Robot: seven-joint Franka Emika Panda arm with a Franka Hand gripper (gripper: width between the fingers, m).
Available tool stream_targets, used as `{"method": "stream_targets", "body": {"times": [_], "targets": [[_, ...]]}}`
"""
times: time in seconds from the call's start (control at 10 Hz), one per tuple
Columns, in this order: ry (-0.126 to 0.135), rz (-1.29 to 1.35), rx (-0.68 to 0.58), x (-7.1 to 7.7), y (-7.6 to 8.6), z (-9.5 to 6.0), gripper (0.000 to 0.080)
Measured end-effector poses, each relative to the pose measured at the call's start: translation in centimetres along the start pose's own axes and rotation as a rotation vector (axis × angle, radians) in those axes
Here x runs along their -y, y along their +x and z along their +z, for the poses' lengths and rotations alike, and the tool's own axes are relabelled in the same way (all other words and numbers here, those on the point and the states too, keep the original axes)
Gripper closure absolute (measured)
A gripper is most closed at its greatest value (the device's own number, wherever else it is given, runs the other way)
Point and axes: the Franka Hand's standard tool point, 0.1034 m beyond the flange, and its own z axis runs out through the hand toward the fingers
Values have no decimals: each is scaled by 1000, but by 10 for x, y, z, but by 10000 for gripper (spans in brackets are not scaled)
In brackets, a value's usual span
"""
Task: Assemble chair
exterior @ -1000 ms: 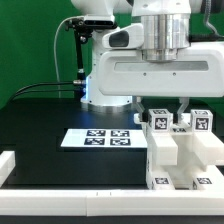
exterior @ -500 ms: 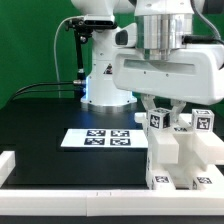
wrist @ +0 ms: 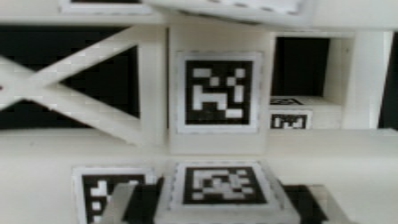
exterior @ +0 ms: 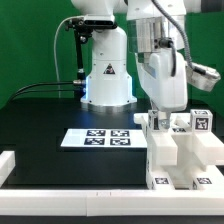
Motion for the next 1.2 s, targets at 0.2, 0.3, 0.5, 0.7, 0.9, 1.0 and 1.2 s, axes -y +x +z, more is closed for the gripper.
{"method": "stream_targets", "body": {"times": [0.2, 0.3, 0.5, 0.7, 0.9, 1.0, 1.2], "targets": [[1, 142, 2, 0, -1, 0, 528], [1, 164, 2, 0, -1, 0, 528], [-1, 173, 2, 0, -1, 1, 459], [-4, 158, 3, -2, -4, 2, 235], [-4, 123, 7, -2, -8, 0, 156], [-2, 74, 11, -1, -9, -4, 156], [-17, -140, 19, -3, -12, -9, 151]]}}
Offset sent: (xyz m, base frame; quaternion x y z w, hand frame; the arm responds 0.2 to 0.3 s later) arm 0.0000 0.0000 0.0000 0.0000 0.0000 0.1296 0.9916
